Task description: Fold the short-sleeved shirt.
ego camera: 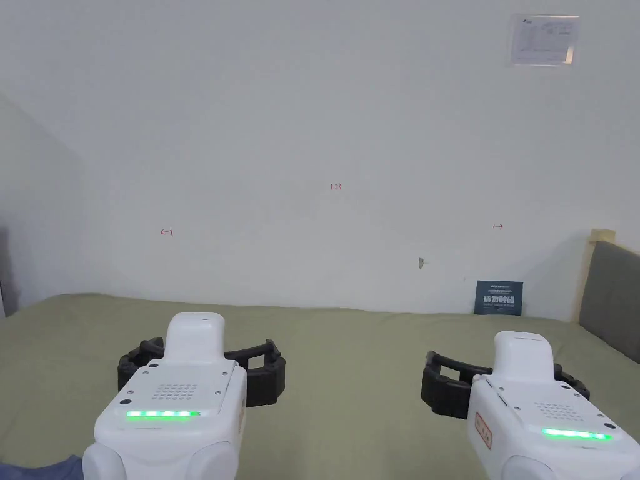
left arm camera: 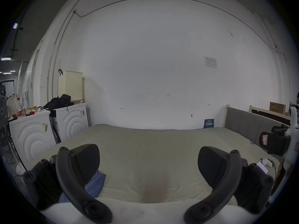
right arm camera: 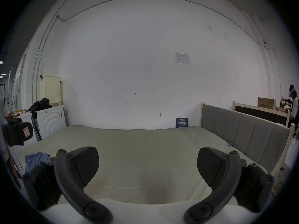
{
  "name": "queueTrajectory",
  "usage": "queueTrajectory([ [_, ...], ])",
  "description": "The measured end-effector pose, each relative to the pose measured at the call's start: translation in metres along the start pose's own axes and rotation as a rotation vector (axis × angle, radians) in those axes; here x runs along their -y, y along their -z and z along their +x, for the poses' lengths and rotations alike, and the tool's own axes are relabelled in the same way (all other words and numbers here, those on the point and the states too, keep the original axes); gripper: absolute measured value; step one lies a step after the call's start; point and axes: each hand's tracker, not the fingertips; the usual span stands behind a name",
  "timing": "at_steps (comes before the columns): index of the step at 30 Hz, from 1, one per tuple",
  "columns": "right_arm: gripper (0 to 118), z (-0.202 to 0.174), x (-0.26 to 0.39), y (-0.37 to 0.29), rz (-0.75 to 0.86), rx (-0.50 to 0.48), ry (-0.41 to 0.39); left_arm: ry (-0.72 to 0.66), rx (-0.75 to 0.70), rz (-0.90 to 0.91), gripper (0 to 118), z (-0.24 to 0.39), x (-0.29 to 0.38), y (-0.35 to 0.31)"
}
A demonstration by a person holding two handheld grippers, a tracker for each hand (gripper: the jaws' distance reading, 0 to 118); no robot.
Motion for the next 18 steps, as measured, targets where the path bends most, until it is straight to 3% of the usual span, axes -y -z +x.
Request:
queueTrajectory([
  [18,118,-0.005,0.0025,-0.0011,-0.004,0.0,-0.06,-0.027,0.01,-0.006,118,0.0048,-0.0053,-0.0044],
])
